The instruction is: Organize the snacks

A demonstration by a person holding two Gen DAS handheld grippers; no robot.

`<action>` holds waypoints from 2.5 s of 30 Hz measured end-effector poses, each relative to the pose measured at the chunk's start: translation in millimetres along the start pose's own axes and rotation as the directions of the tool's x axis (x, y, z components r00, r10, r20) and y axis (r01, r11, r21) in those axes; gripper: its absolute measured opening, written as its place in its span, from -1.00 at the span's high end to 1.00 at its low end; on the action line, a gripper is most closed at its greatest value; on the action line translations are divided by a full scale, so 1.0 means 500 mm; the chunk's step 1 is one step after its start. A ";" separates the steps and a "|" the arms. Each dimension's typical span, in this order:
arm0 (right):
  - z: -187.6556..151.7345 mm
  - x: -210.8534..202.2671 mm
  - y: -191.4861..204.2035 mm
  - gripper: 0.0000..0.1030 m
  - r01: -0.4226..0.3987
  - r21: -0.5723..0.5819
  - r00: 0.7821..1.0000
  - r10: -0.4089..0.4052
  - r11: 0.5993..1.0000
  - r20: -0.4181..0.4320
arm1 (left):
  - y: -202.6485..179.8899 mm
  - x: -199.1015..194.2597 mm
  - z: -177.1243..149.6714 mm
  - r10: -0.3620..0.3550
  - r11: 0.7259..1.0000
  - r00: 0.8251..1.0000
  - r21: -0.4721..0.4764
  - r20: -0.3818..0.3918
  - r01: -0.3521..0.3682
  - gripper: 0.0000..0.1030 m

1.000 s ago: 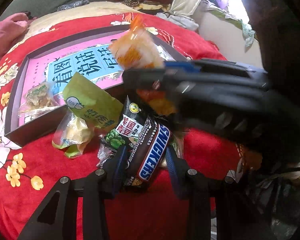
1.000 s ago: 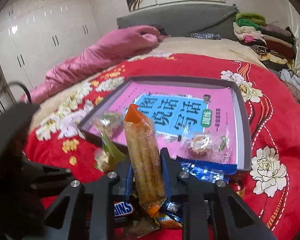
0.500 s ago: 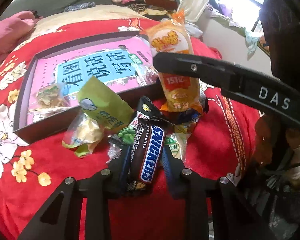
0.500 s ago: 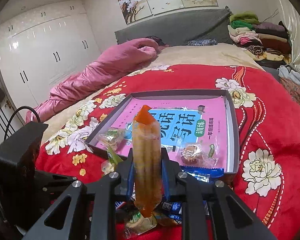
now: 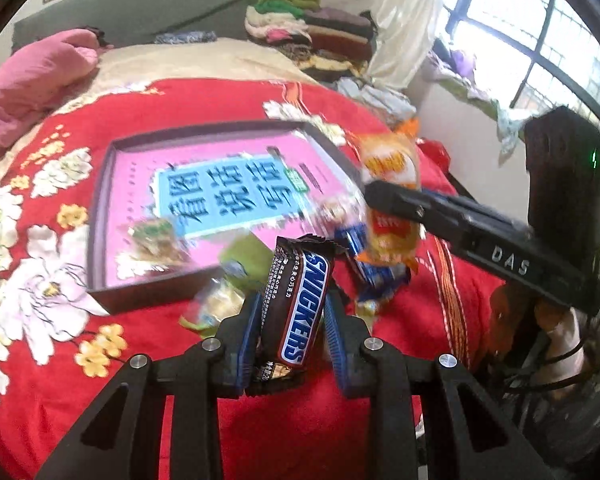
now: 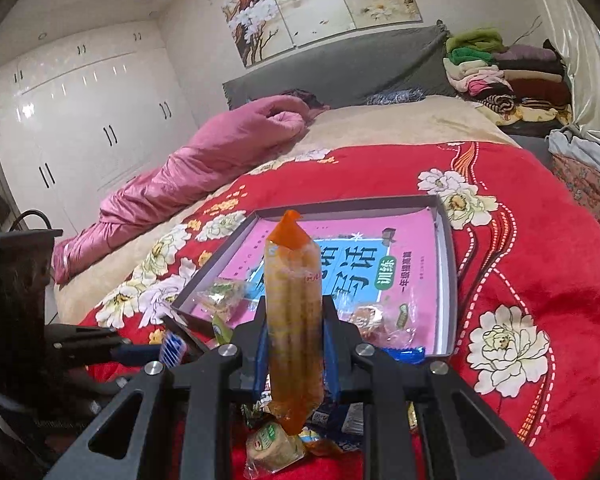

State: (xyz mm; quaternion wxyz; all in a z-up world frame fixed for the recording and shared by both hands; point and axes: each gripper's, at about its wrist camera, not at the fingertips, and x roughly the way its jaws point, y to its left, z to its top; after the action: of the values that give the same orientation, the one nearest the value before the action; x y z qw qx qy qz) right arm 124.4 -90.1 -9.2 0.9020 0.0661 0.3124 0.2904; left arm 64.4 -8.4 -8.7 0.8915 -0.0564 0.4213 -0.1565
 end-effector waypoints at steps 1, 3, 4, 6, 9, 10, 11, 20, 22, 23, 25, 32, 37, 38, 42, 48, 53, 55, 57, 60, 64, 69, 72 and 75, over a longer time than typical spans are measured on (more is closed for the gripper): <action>0.001 -0.002 -0.002 0.55 0.002 0.003 1.000 -0.002 1.000 0.004 | 0.004 -0.004 0.005 0.004 1.000 1.000 -0.005 0.006 -0.004 0.38; 0.004 -0.006 -0.006 0.55 0.004 0.009 1.000 -0.004 1.000 0.012 | 0.014 -0.014 0.012 0.017 1.000 1.000 -0.019 0.022 -0.017 0.38; 0.004 -0.007 -0.008 0.55 0.004 0.012 1.000 -0.004 1.000 0.015 | 0.019 -0.019 0.015 0.026 0.999 0.999 -0.028 0.029 -0.025 0.38; 0.006 -0.010 -0.011 0.55 0.007 0.017 1.000 -0.007 1.000 0.023 | 0.031 -0.027 0.020 0.038 0.998 0.998 -0.045 0.041 -0.036 0.38; 0.011 -0.015 -0.018 0.55 0.011 0.029 0.999 -0.012 1.000 0.034 | 0.050 -0.039 0.031 0.061 0.996 0.996 -0.064 0.059 -0.057 0.38; 0.012 -0.017 -0.020 0.55 0.013 0.031 0.999 -0.015 0.999 0.038 | 0.056 -0.042 0.034 0.066 0.995 0.996 -0.072 0.065 -0.062 0.38; 0.014 -0.019 -0.023 0.55 0.015 0.036 0.999 -0.016 0.999 0.042 | 0.063 -0.044 0.038 0.074 0.994 0.995 -0.083 0.070 -0.069 0.38; 0.030 -0.032 -0.062 0.55 0.041 0.098 0.995 -0.050 0.994 0.086 | 0.106 -0.045 0.064 0.111 0.985 0.987 -0.146 0.112 -0.094 0.38; 0.031 -0.033 -0.070 0.55 0.046 0.114 0.995 -0.056 0.992 0.089 | 0.115 -0.041 0.066 0.120 0.982 0.986 -0.157 0.112 -0.102 0.38; 0.031 -0.033 -0.073 0.55 0.048 0.119 0.994 -0.059 0.992 0.090 | 0.122 -0.039 0.066 0.122 0.981 0.986 -0.166 0.111 -0.103 0.38; 0.032 -0.034 -0.079 0.55 0.050 0.130 0.993 -0.063 0.990 0.097 | 0.134 -0.037 0.067 0.133 0.977 0.985 -0.181 0.112 -0.112 0.38; 0.032 -0.027 -0.094 0.55 0.049 0.169 0.993 -0.067 0.984 0.100 | 0.184 -0.020 0.074 0.180 0.961 0.977 -0.232 0.113 -0.150 0.38; 0.035 -0.021 -0.096 0.55 0.062 0.185 0.991 -0.082 0.981 0.103 | 0.212 -0.003 0.076 0.187 0.953 0.976 -0.263 0.115 -0.151 0.38; 0.037 -0.020 -0.096 0.55 0.066 0.187 0.991 -0.086 0.980 0.104 | 0.216 0.001 0.076 0.189 0.952 0.975 -0.266 0.116 -0.153 0.38; 0.039 -0.010 -0.089 0.55 0.080 0.199 0.990 -0.101 0.977 0.097 | 0.226 0.015 0.074 0.191 0.951 0.975 -0.266 0.113 -0.156 0.38; 0.042 0.015 -0.066 0.55 0.104 0.190 0.990 -0.121 0.976 0.075 | 0.242 0.039 0.071 0.190 0.953 0.977 -0.259 0.098 -0.160 0.38; 0.044 0.050 -0.047 0.55 0.118 0.188 0.991 -0.129 0.975 0.047 | 0.254 0.056 0.065 0.186 0.956 0.979 -0.243 0.077 -0.163 0.38; 0.043 0.063 -0.039 0.55 0.121 0.194 0.991 -0.131 0.974 0.038 | 0.258 0.060 0.065 0.186 0.957 0.980 -0.239 0.074 -0.163 0.38; 0.042 0.074 -0.037 0.55 0.123 0.204 0.991 -0.133 0.971 0.032 | 0.263 0.063 0.065 0.174 0.958 0.982 -0.242 0.072 -0.152 0.38; 0.039 0.095 -0.036 0.55 0.128 0.229 0.991 -0.135 0.965 0.019 | 0.265 0.067 0.066 0.166 0.960 0.984 -0.241 0.071 -0.144 0.38; 0.033 0.120 -0.035 0.55 0.136 0.256 0.990 -0.139 0.957 -0.006 | 0.267 0.075 0.064 0.149 0.963 0.987 -0.236 0.063 -0.130 0.38; 0.031 0.137 -0.028 0.55 0.148 0.269 0.989 -0.147 0.952 -0.025 | 0.268 0.084 0.061 0.120 0.965 0.991 -0.243 0.054 -0.104 0.38; 0.031 0.147 -0.020 0.55 0.152 0.268 0.988 -0.146 0.951 -0.040 | 0.266 0.091 0.061 0.105 0.966 0.993 -0.242 0.049 -0.091 0.38; 0.029 0.158 -0.013 0.55 0.150 0.268 0.989 -0.140 0.952 -0.055 | 0.261 0.093 0.062 0.094 0.969 0.994 -0.234 0.047 -0.081 0.39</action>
State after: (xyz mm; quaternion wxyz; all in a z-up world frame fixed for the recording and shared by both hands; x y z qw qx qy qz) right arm 186.8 -50.1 -41.0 0.8977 0.1609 0.3691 0.1790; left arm 146.2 98.9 -53.5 0.8967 -0.1460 0.4128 -0.0652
